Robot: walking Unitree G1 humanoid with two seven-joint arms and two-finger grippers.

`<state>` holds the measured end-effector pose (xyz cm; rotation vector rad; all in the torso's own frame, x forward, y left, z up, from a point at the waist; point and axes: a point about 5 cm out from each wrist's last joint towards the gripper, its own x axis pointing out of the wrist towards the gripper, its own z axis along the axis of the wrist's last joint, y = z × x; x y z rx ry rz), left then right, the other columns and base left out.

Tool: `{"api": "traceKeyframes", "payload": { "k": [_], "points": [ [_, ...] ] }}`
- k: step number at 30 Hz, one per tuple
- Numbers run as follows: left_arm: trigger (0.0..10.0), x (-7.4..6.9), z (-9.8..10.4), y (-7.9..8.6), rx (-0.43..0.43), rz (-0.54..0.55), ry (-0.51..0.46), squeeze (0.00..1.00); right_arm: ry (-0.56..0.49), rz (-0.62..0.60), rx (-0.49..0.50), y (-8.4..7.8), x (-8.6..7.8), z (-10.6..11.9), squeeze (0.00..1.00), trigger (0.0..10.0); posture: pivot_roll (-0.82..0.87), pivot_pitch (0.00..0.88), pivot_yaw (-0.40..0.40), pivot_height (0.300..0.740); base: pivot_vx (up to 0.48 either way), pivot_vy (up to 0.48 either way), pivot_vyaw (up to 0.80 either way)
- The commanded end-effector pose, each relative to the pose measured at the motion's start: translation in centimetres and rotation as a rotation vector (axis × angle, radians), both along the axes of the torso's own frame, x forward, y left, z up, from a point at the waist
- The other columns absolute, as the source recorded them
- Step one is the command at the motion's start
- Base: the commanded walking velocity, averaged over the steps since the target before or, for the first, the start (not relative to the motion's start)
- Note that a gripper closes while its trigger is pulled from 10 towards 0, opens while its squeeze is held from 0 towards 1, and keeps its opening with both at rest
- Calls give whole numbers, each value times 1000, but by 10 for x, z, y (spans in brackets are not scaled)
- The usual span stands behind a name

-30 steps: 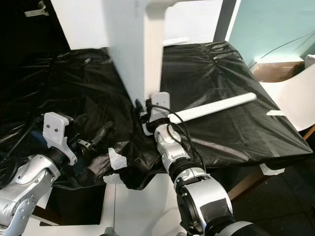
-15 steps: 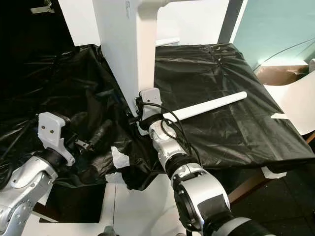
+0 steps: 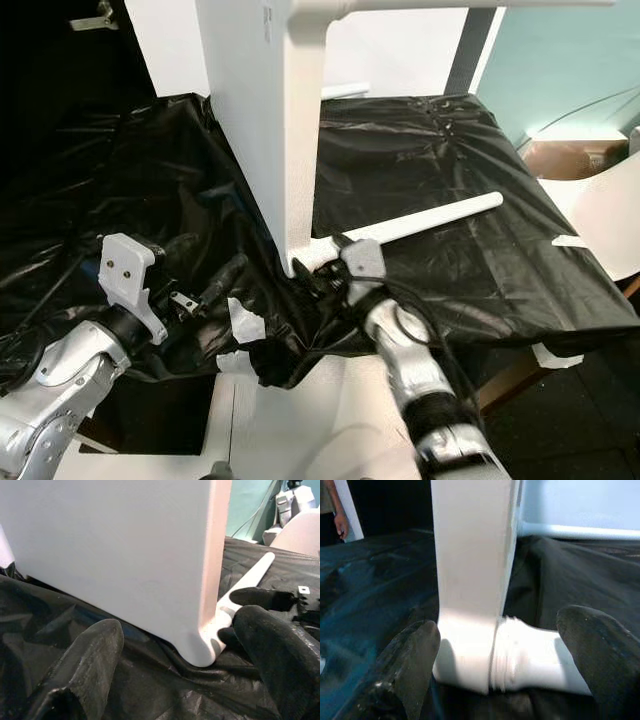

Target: Building children table

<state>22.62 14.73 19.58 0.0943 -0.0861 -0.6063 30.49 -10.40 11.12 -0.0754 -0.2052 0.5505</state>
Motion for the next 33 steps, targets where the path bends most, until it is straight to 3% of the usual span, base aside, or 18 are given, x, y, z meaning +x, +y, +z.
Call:
{"api": "traceKeyframes", "payload": {
  "k": [1, 5, 7, 10, 13, 22, 27, 33],
  "points": [
    [10000, -2, -4, -2, 25, -76, 22, 0, 5, -21, 0, -10, -3, 3, 0, 10000, 92, 24, -39, 740, 0, 0, 0],
    [10000, 0, -5, -3, 26, -81, 22, 0, 19, -65, -22, -26, -5, 3, 0, 10000, 81, 18, -33, 740, 0, 0, 0],
    [10000, 4, -13, -4, 45, -77, 41, 0, 10, -186, -36, -41, 9, 11, 0, 10000, 83, 8, -31, 740, 0, 0, 0],
    [10000, 7, -18, -6, 62, -54, 50, 0, 29, -270, -26, -44, 18, 15, 0, 10000, 94, 6, -36, 740, 0, 0, 0],
    [10000, 9, -23, -7, 84, -29, 55, 0, 42, -243, -9, -38, 30, 19, 0, 10000, 104, 9, -36, 740, 0, 0, 0],
    [10000, 12, -9, 10, 141, 60, 2, 0, 186, -24, 0, 8, 52, 15, 0, 10000, 140, 30, -31, 740, 0, 0, 0],
    [10000, 13, -3, 17, 156, 83, -16, 0, 207, 34, 17, 27, 57, 17, 0, 10000, 149, 34, -28, 740, 0, 0, 0],
    [10000, 13, 0, 17, 163, 89, -26, 0, 222, 101, 33, 63, 61, 27, 0, 10000, 157, 36, -32, 740, 0, 0, 0]
  ]
}}
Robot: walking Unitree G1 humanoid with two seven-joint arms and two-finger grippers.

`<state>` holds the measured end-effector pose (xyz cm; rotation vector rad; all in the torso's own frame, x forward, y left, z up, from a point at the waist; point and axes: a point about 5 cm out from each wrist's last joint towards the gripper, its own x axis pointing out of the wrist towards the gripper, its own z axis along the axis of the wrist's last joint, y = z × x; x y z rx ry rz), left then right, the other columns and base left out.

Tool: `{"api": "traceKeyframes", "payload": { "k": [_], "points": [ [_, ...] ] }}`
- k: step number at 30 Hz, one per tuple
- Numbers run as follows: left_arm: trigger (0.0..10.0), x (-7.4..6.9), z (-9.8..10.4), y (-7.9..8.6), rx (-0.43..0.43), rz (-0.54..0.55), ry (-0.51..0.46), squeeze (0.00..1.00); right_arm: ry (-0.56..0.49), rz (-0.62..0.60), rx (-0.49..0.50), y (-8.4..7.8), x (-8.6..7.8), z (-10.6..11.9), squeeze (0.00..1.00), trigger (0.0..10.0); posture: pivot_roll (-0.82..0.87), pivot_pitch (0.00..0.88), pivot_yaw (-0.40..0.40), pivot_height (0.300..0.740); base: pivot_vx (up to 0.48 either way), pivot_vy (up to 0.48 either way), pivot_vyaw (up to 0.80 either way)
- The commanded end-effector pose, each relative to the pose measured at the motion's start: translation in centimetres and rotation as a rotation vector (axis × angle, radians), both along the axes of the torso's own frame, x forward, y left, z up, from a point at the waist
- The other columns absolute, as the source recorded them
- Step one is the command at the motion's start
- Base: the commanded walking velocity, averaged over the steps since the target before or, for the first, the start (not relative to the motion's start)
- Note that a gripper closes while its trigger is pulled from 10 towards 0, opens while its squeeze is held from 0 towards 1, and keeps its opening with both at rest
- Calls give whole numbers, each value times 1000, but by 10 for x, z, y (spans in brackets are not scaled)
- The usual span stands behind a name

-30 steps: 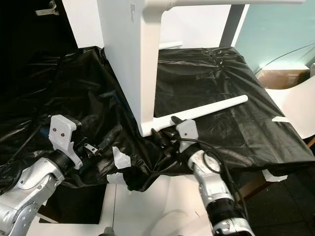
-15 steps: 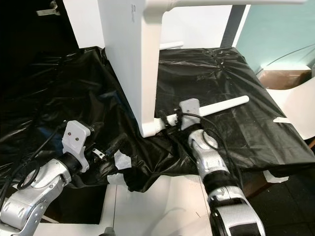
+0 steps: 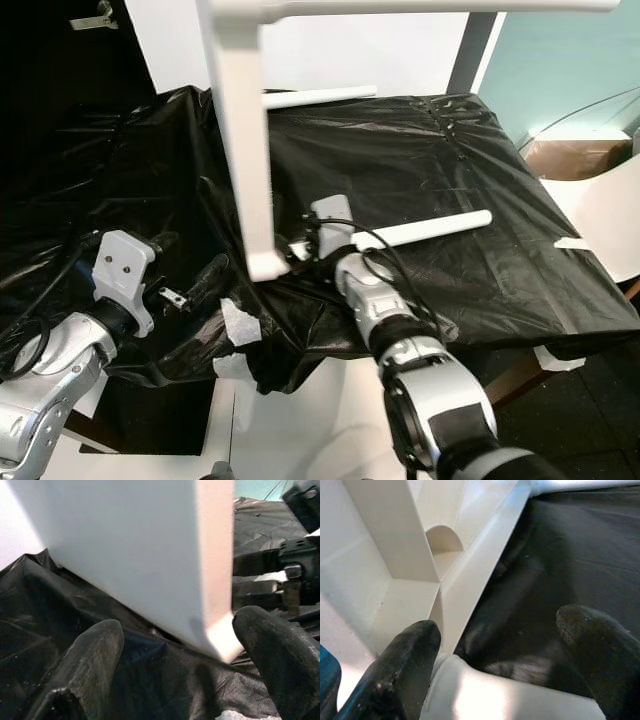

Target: Building children table

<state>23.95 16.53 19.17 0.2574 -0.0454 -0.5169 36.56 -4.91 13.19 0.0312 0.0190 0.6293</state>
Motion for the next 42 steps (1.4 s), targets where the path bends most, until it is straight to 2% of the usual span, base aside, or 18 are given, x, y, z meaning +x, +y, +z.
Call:
{"api": "traceKeyframes", "payload": {
  "k": [1, 9, 13, 18, 19, 20, 21, 22, 23, 25, 26, 27, 28, 29, 34, 37, 42],
  "points": [
    [10000, -1, 4, -2, 4, -8, -10, 0, -19, 31, 4, 13, 1, 8, 0, 10000, 159, 35, -33, 740, 0, 0, 0],
    [10000, -1, 2, 0, 44, 27, 3, 0, 3, 67, -9, 46, 2, 18, 0, 10000, 173, 29, -44, 740, 0, 0, 0],
    [10000, 3, -2, 4, 43, 97, 26, 0, 8, 60, -7, 50, 1, 17, 0, 10000, 180, 24, -47, 740, 0, 0, 0],
    [10000, 5, -11, -1, 17, 198, 64, 0, -13, 53, -2, 34, 0, 9, 0, 10000, 182, 24, -54, 740, 0, 0, 0],
    [10000, 6, -12, -2, -3, 225, 68, 0, -21, 47, -2, 26, 0, 6, 0, 10000, 183, 24, -57, 740, 0, 0, 0],
    [10000, 7, -13, -3, -22, 285, 68, 0, -36, 22, 10, 6, 0, 1, 0, 10000, 182, 25, -63, 740, 0, 0, 0],
    [10000, 7, -14, -3, -29, 311, 72, 0, -41, 7, 19, -3, 0, -1, 0, 10000, 179, 28, -64, 740, 0, 0, 0],
    [10000, 8, -15, -3, -38, 331, 78, 627, -49, -9, 28, -12, 0, -3, 0, 10000, 179, 28, -64, 740, 0, 0, 0],
    [10000, 9, -18, -6, -37, 345, 91, 1000, -60, -51, 37, -31, -1, -6, 0, 10000, 169, 33, -68, 740, 0, 0, 0],
    [10000, 10, -20, -10, -40, 353, 97, 1000, -81, -123, 34, -55, -3, -9, 0, 10000, 162, 37, -65, 740, 0, 0, 0],
    [10000, 16, -20, -13, -46, 376, 89, 1000, -101, -185, 35, -74, -6, -9, 0, 10000, 146, 44, -59, 740, 0, 0, 0],
    [10000, 22, -20, -16, -49, 394, 83, 675, -122, -233, 39, -87, -8, -7, 0, 10000, 132, 48, -54, 740, 0, 0, 0],
    [10000, 24, -20, -16, -48, 403, 82, 675, -130, -250, 40, -91, -9, -5, 0, 10000, 122, 53, -49, 740, 0, 0, 0],
    [10000, 30, -20, -18, -45, 428, 74, 0, -150, -287, 47, -101, -11, -1, 0, 10000, 103, 58, -40, 740, 0, 0, 0],
    [10000, 52, -10, -31, -82, 439, 58, 0, -176, -332, 62, -111, -18, 8, 0, 10000, 74, 72, -13, 740, 0, 0, 0],
    [10000, 72, 0, -32, -116, 525, 34, 0, -176, -357, 80, -109, -20, 13, 0, 10000, 66, 71, 1, 740, 0, 0, 0],
    [10000, 88, 16, -43, -221, 579, -15, 0, -165, -370, 91, -104, -22, 15, 0, 10000, 60, 71, 11, 740, 0, 0, 0]
  ]
}}
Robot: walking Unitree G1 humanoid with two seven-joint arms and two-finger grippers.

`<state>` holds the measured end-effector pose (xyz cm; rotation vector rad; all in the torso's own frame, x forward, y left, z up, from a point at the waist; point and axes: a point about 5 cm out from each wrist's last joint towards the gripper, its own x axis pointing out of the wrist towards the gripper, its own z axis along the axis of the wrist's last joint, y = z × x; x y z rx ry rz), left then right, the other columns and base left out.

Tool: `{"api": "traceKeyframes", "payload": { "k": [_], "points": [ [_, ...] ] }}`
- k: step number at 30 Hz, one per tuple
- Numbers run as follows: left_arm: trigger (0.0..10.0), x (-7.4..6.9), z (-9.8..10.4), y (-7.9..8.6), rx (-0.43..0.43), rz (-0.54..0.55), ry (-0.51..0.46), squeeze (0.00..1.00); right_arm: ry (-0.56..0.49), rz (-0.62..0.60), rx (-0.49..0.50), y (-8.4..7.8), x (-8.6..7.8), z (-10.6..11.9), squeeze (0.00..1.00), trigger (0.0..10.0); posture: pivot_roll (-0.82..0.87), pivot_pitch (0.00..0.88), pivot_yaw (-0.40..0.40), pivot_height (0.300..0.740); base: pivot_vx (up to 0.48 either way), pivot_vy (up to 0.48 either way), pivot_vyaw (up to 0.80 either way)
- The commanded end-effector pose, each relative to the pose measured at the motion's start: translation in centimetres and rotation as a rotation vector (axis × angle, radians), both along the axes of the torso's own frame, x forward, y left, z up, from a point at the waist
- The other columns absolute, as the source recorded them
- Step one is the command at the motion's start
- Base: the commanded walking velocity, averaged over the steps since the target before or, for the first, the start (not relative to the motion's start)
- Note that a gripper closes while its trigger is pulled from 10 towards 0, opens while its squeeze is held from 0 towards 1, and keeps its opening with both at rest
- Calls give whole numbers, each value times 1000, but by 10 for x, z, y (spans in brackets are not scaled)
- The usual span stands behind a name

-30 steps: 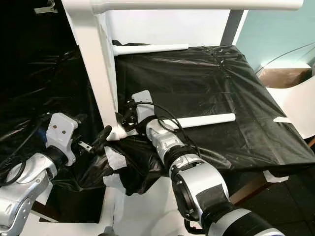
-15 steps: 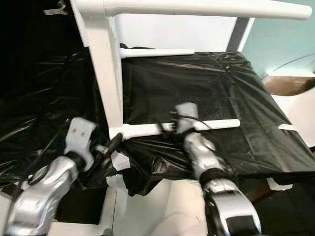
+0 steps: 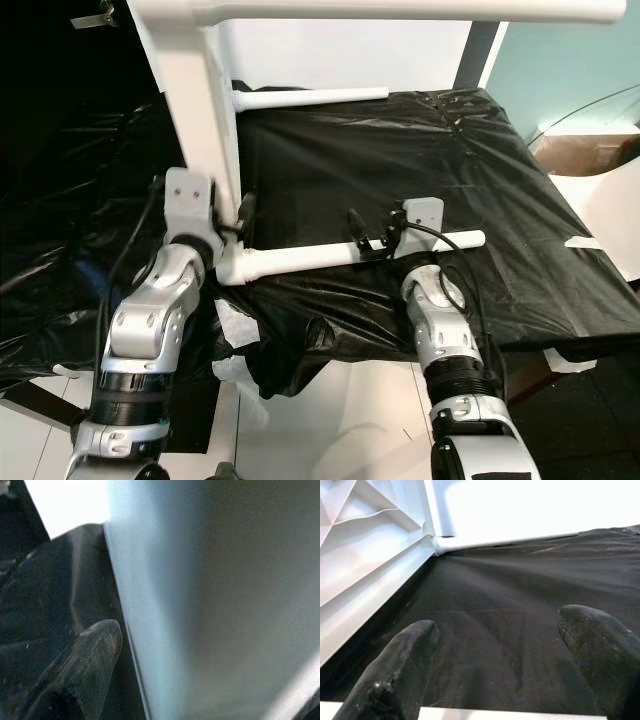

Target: Building children table

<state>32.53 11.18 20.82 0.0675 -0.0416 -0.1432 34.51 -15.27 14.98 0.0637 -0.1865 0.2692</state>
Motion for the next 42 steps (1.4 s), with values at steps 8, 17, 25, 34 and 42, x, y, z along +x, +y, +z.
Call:
{"api": "traceKeyframes", "payload": {
  "k": [8, 17, 25, 34, 42],
  "points": [
    [0, 8, 4, 41, -19, 260, -91, 0, 34, -22, 19, 4, -5, -3, 0, 10000, 56, 68, 16, 740, 0, 0, 0],
    [0, -23, 27, 109, 141, 281, -180, 0, 61, 11, 0, 7, -1, -7, 0, 10000, 83, 49, 3, 740, 0, 0, 0],
    [0, -47, 17, 133, 152, 388, -155, 0, 57, 25, -24, 4, 5, -3, 0, 10000, 90, 34, -19, 740, 0, 0, 0],
    [10000, -48, 10, 126, 135, 333, -126, 1000, 58, 21, -42, -2, 6, -2, 0, 10000, 84, 52, -24, 740, 0, 0, 0],
    [10000, -55, 7, 101, 112, 129, -117, 0, 58, -32, -68, -11, 5, -4, 0, 10000, 79, 65, -18, 740, 0, 0, 0]
  ]
}}
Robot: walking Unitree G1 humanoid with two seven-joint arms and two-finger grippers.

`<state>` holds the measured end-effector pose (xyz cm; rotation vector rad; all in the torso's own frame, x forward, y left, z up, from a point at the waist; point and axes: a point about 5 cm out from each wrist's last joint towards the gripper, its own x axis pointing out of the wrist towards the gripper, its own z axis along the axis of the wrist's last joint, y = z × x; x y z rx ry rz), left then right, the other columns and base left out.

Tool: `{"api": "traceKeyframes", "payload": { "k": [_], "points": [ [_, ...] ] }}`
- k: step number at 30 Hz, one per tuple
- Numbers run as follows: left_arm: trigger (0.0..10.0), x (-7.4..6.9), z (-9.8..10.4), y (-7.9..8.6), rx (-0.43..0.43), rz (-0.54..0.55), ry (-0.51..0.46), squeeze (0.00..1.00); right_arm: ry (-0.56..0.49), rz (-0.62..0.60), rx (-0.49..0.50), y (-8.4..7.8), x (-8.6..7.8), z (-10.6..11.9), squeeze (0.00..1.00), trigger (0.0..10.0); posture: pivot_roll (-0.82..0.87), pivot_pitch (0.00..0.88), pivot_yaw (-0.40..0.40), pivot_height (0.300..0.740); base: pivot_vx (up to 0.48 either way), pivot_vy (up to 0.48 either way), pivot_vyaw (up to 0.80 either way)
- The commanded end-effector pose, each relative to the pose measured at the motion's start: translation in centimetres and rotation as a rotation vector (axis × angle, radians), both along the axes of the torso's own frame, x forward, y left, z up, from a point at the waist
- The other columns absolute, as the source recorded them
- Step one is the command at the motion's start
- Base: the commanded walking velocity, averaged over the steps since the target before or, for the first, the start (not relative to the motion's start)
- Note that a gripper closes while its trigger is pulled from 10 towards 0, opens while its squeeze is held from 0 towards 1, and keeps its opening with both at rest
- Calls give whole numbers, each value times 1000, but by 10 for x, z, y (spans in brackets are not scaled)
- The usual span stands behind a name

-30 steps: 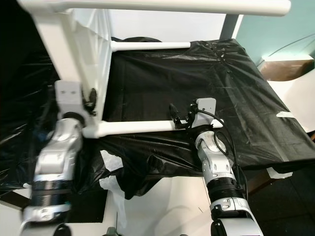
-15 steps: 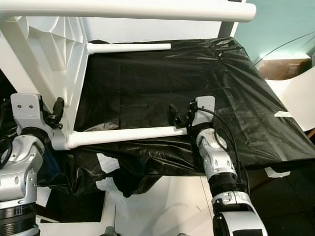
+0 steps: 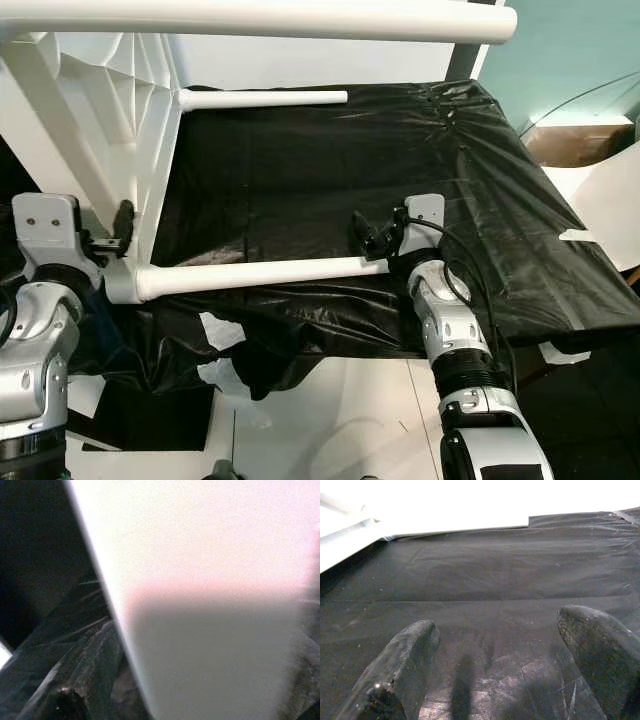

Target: Building children table

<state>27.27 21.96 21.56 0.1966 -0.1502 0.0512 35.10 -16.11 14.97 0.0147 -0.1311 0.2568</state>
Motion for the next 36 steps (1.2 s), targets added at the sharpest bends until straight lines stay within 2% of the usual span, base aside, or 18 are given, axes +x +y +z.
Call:
{"api": "traceKeyframes", "payload": {
  "k": [1, 6, 8, 10, 12, 15, 16, 19, 21, 23, 24, 25, 26, 27, 29, 30, 34, 36],
  "points": [
    [10000, -4, 0, -9, -12, -92, 14, 0, 10, -24, -17, -3, -1, -4, 0, 10000, 79, 65, -18, 740, 0, 0, 0],
    [10000, -15, -1, -23, 11, -257, 29, 0, 3, -46, -61, -4, -1, -4, 0, 10000, 82, 66, -17, 740, 0, 0, 0],
    [10000, -19, -2, -25, -4, -302, 40, 0, -4, -46, -75, -3, -1, -4, 0, 10000, 82, 66, -17, 740, 0, 0, 0],
    [10000, -26, 0, -25, 19, -364, 38, 0, -54, -45, -145, 1, -3, -1, 0, 10000, 82, 66, -17, 740, 0, 0, 0],
    [10000, -28, 0, -24, 13, -376, 39, 0, -71, -41, -168, 4, -5, 0, 0, 10000, 90, 69, -17, 740, 0, 0, 0],
    [10000, -43, 5, -21, -14, -483, 49, 0, -207, -74, -327, 20, -18, 13, 0, 10000, 93, 70, -19, 740, 0, 0, 0],
    [10000, -43, 5, -21, -14, -483, 49, 0, -207, -74, -327, 20, -18, 13, 0, 10000, 93, 70, -19, 740, 0, 0, 0],
    [10000, -50, 6, -20, -13, -540, 76, 0, -363, -131, -492, 33, -34, 26, 0, 10000, 93, 70, -16, 740, 0, 0, 0],
    [10000, -51, 6, -20, -10, -547, 80, 0, -391, -143, -515, 35, -37, 28, 0, 10000, 93, 70, -16, 740, 0, 0, 0],
    [10000, -53, 5, -22, -21, -582, 100, 0, -543, -153, -649, 45, -50, 37, 0, 10000, 82, 71, -4, 740, 0, 0, 0],
    [10000, -53, 5, -22, -21, -582, 100, 0, -543, -153, -649, 45, -50, 37, 0, 10000, 82, 71, -4, 740, 0, 0, 0],
    [10000, -53, 4, -23, -23, -595, 110, 0, -607, -152, -704, 49, -56, 40, 0, 10000, 82, 71, -4, 740, 0, 0, 0],
    [10000, -52, 2, -25, -28, -612, 126, 0, -724, -188, -790, 52, -63, 46, 0, 10000, 75, 71, 4, 740, 0, 0, 0],
    [10000, -52, 2, -25, -28, -612, 126, 0, -724, -188, -790, 52, -63, 46, 0, 10000, 75, 71, 4, 740, 0, 0, 0],
    [10000, -52, -1, -29, -28, -649, 151, 0, -841, -249, -856, 54, -67, 55, 0, 10000, 72, 72, 5, 740, 0, 0, 0],
    [10000, -52, -1, -29, -28, -649, 151, 0, -841, -249, -856, 54, -67, 55, 0, 10000, 72, 72, 5, 740, 0, 0, 0],
    [10000, -53, -12, -40, -1, -737, 228, 0, -1002, -366, -905, 55, -73, 77, 0, 10000, 58, 65, 13, 740, 0, 0, 0],
    [10000, -53, -13, -42, -8, -746, 234, 0, -1024, -374, -912, 56, -73, 80, 0, 10000, 56, 62, 13, 740, 0, 0, 0]
  ]
}}
